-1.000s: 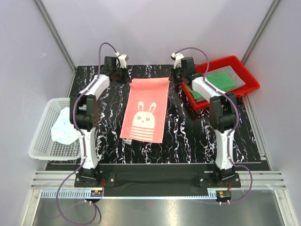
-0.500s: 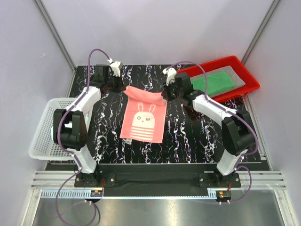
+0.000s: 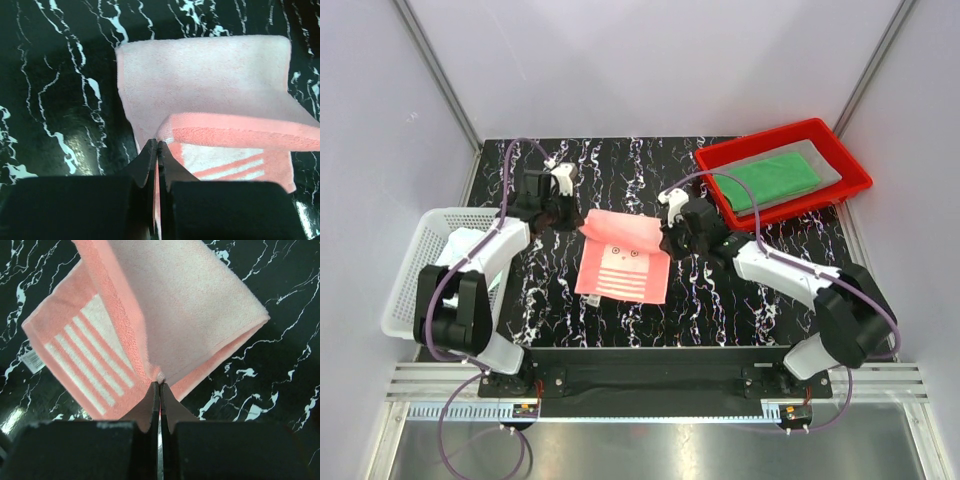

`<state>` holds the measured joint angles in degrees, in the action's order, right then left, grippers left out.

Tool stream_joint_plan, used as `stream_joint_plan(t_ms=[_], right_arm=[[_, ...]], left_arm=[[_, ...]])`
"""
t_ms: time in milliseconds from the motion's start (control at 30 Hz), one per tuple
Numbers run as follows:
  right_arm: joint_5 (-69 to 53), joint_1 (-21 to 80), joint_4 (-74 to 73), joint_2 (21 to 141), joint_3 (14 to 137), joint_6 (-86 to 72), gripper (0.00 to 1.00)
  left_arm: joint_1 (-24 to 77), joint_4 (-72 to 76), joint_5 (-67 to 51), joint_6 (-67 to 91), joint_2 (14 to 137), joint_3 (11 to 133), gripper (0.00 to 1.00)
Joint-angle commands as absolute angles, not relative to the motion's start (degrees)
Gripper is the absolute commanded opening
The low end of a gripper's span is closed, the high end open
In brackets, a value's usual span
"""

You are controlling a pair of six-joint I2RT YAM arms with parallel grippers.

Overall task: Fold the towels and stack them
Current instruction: Fold the towel

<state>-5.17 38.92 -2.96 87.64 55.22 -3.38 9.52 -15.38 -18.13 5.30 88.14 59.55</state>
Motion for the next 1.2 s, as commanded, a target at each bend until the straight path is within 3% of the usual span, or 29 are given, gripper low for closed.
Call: stream_joint_plan(t_ms=[0,233,467,533,567,600,667,900,1167], right_arm=[[-1.8,40.1,-2.4,82.7,52.5,-5.4,0.00],[-0.4,41.7,-2.1,79.2,48.3,-7.6,0.00],[1.7,46.3,-4.1,81.1,45.0,-12.0,0.00],[2.2,47.8,-4.5,80.9,43.8,-14.7,0.05],[0.5,48.2,-4.7,81.0,43.2,-15.6,0.15],[-1.5,48.3,-5.2,80.9,42.4,-16.2,0.19],[-3.4,49.4,-6.1,80.2,40.9,-18.5,0.27],[3.7,49.7,-9.1,77.2,42.0,-26.6,0.49],[13.1,49.7,-12.7,88.2,50.9,-33.0,0.48]], left_arm=[[10.4,-13.6,-15.2,6.6,82.5,56.4,0.00],[12.0,-16.7,-13.1,8.3,77.9,52.1,0.01],[12.5,-24.6,-13.0,9.0,77.9,51.5,0.16],[12.7,-27.3,-11.4,8.7,77.6,51.3,0.23],[12.7,-28.4,-10.4,8.8,77.4,51.5,0.27],[12.7,-31.1,-10.3,8.6,77.5,52.5,0.36],[12.9,-33.7,-8.3,8.3,77.8,53.3,0.41],[13.7,-36.9,-9.6,14.8,83.5,55.1,0.48],[13.7,-29.7,-10.1,27.1,89.5,51.5,0.48]])
